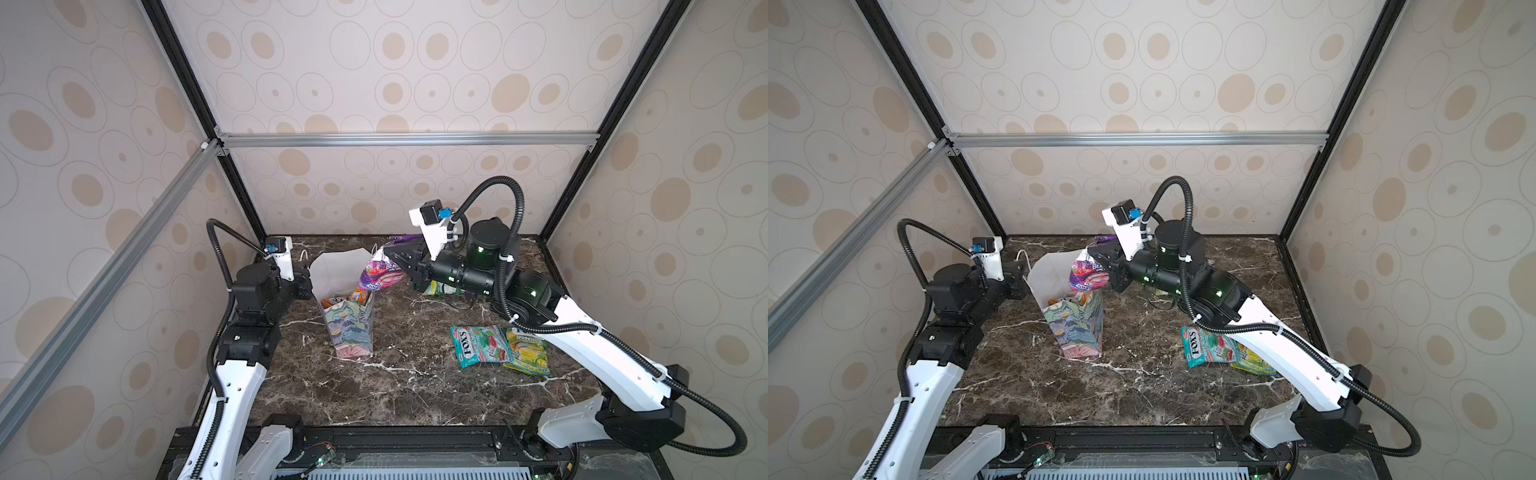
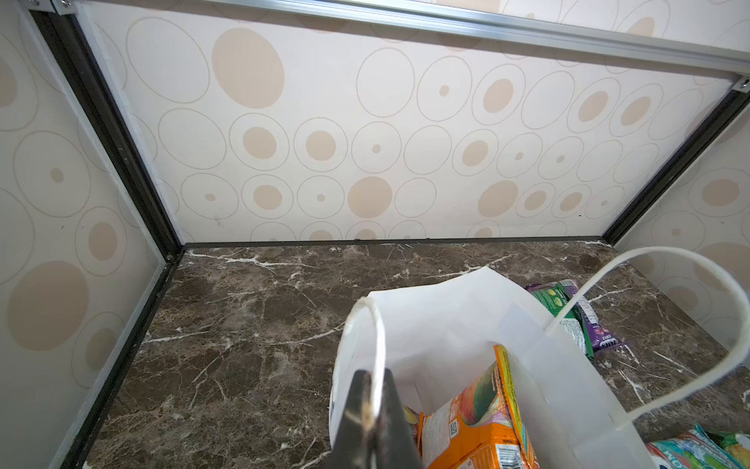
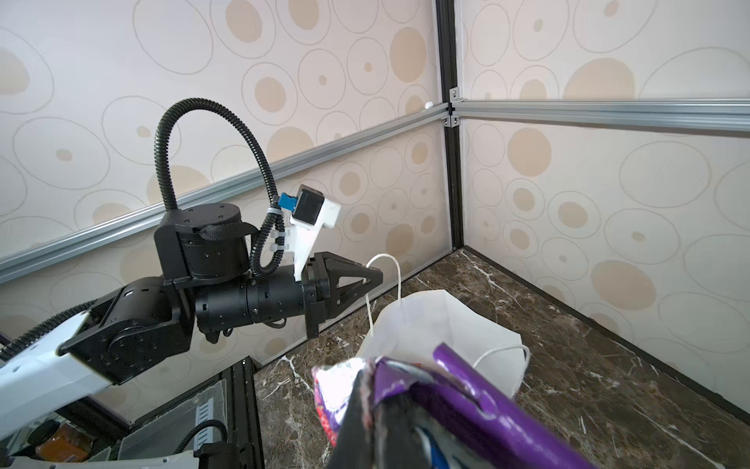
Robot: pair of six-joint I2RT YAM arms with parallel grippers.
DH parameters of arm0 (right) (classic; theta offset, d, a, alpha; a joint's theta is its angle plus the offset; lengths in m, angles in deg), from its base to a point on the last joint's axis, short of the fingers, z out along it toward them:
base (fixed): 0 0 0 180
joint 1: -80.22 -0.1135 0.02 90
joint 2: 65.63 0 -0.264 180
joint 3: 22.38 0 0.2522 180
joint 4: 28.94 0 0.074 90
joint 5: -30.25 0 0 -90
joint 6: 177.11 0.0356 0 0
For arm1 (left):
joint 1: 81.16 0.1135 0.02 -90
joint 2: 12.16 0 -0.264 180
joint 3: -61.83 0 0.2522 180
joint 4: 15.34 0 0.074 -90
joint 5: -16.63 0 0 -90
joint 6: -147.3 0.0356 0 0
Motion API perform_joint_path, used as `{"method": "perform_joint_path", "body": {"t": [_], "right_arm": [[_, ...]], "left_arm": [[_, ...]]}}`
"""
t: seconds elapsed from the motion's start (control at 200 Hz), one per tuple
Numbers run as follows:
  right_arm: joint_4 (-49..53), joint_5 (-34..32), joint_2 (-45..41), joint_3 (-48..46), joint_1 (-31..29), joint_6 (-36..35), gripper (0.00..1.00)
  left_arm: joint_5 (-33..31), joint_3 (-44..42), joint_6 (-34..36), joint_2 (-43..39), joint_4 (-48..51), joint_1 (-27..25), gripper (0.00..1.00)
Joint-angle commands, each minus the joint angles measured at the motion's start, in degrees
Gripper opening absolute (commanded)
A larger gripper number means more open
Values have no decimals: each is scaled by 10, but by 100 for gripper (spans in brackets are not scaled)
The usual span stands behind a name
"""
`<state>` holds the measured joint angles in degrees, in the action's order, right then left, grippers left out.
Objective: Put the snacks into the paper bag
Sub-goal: 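Carry the purple bag with the right gripper over the white bag's mouth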
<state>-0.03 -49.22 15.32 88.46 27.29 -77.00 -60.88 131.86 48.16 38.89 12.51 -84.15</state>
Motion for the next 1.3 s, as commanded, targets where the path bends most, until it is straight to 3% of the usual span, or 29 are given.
{"method": "perform_joint_path", "body": {"t": [0.0,0.645,1.06,1.296], "right_arm": [[-14,5,8,30,-13,-20,0],[40,55,149,217,-37,-42,0],[123,8,265,387,-36,-69,0],[138,-37,307,433,-30,-84,0]], "left_arm": [[1,2,1,-10,-10,3,4],[-4,3,2,-10,-8,2,4],[-9,3,4,-13,-6,2,4],[-9,2,5,-15,-7,3,4]]}}
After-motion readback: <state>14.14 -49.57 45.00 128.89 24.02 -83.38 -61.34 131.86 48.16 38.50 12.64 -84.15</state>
